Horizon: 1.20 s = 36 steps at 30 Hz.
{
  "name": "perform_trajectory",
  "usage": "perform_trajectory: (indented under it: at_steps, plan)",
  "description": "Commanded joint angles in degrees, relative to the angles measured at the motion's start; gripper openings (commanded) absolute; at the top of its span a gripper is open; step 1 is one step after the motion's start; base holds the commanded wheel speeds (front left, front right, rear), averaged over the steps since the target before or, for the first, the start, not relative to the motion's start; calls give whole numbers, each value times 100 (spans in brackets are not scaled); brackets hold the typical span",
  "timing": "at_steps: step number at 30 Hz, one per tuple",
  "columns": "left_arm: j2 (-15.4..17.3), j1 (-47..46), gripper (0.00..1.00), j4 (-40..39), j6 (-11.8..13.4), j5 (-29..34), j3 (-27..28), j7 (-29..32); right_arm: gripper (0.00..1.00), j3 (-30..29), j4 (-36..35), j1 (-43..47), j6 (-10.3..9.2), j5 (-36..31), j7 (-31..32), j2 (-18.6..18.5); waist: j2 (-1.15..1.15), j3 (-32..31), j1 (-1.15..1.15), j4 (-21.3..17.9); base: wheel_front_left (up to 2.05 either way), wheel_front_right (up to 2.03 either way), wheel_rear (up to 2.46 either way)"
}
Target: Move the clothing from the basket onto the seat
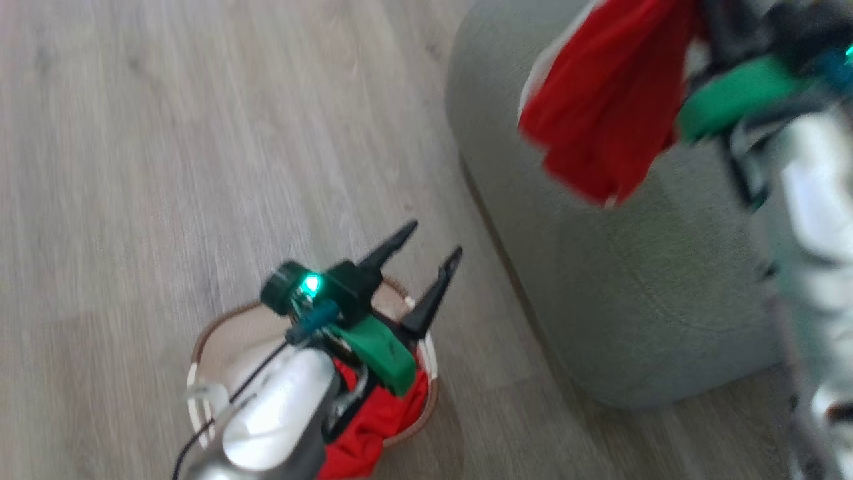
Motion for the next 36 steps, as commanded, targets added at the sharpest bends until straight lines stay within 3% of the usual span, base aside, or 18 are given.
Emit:
perform_trajectory:
  at_steps: [1, 10, 18, 22, 34, 36]
  plan:
    - [97, -381, 100, -244, 26, 61, 241, -70, 0, -13, -94, -465, -2, 50, -55, -107, 0, 473, 0, 328, 0, 0, 0]
    - [375, -953, 100, -636, 123, 303, 351, -8, 0, -491, 681, -2437, -2, -52, -35, -997, 0, 1715, 0, 698, 0, 0, 0]
    - [438, -1263, 100, -983, 167, 443, 300, 137, 0, -1076, 1198, -3001, -2, -342, -27, -1466, 0, 2325, 0, 861, 0, 0, 0]
    - [468, -1401, 100, -1139, 185, 491, 285, 195, 0, -1457, 1536, -2928, -2, -517, -34, -1543, 0, 2556, 0, 910, 0, 0, 0]
    - [556, -1483, 100, -1157, 164, 514, 149, 303, 0, -2278, 2509, -2152, -2, -1017, -52, -1190, 0, 2773, 0, 924, 0, 0, 0]
    - [570, -1450, 100, -1131, 164, 484, 141, 314, 41, -2358, 2512, -2042, -2, -1115, -53, -1108, 0, 2768, 0, 922, 0, 0, 0]
